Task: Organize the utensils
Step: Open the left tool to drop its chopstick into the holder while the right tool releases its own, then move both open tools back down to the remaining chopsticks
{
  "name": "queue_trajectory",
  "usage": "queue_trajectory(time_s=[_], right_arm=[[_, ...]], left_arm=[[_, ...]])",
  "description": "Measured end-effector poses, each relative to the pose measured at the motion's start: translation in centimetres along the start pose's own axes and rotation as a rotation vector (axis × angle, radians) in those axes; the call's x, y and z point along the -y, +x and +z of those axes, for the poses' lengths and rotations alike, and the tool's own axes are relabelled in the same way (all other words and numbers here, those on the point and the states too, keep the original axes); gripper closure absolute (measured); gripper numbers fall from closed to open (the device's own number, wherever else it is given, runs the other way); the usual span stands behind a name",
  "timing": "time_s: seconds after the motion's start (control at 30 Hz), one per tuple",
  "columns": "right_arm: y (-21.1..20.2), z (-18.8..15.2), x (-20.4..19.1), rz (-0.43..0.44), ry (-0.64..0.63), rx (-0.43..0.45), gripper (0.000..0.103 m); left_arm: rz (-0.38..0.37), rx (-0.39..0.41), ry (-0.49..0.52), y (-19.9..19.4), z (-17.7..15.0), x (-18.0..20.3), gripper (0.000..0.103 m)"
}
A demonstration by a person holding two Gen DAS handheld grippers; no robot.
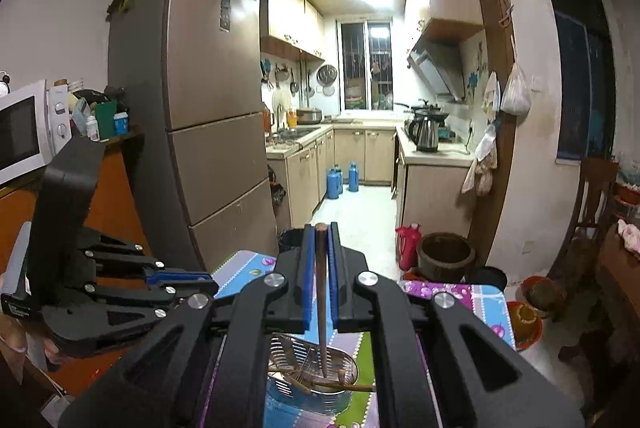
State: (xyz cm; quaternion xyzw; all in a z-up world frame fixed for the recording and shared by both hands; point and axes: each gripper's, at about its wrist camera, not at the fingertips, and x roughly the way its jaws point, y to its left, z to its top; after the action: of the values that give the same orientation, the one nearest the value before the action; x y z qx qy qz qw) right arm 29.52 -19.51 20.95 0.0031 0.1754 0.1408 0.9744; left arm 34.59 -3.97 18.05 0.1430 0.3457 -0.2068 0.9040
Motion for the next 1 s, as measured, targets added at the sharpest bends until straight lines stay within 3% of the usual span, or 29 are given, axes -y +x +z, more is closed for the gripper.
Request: queue_trajectory(time_s=[0.4, 0.47, 0.53, 0.6, 0.7, 0.97, 1.0], right_arm=[[5.3, -3.6, -0.1, -0.018, 0.005, -0.111, 0.098], [6.0, -4.3, -0.2, -0.033, 0.000, -0.137, 0.093], [5.9, -4.5, -0.2, -0.064, -0.005, -0.118, 0.080], [5.1, -4.1, 0.0, -0.077, 0.006, -0.096, 0.080], [2.9, -2.8, 0.4, -0.088, 0.013, -0.038, 0.080], [-4.9, -1.0, 1.6, -0.115, -0.016, 0.064, 0.079], [-6.4, -1.2, 1.7, -0.118, -0.031, 0.077, 0.075]], left_arm=[[-0.044, -0.068, -0.109, 6.5, -1.9, -1.9, 0.095], [-0.035, -0.080, -0.121, 7.4, -2.4, -2.0, 0.095], [-0.025, -0.085, -0.128, 7.7, -2.8, -2.1, 0.095], [-0.003, -0.051, -0.130, 6.6, -2.8, -2.3, 0.094], [0.002, 0.021, -0.161, 3.8, -2.3, -3.1, 0.082], [0.075, 0.253, -0.140, -8.0, -2.6, -2.7, 0.081], [0.094, 0.277, -0.131, -9.4, -3.3, -2.4, 0.078]])
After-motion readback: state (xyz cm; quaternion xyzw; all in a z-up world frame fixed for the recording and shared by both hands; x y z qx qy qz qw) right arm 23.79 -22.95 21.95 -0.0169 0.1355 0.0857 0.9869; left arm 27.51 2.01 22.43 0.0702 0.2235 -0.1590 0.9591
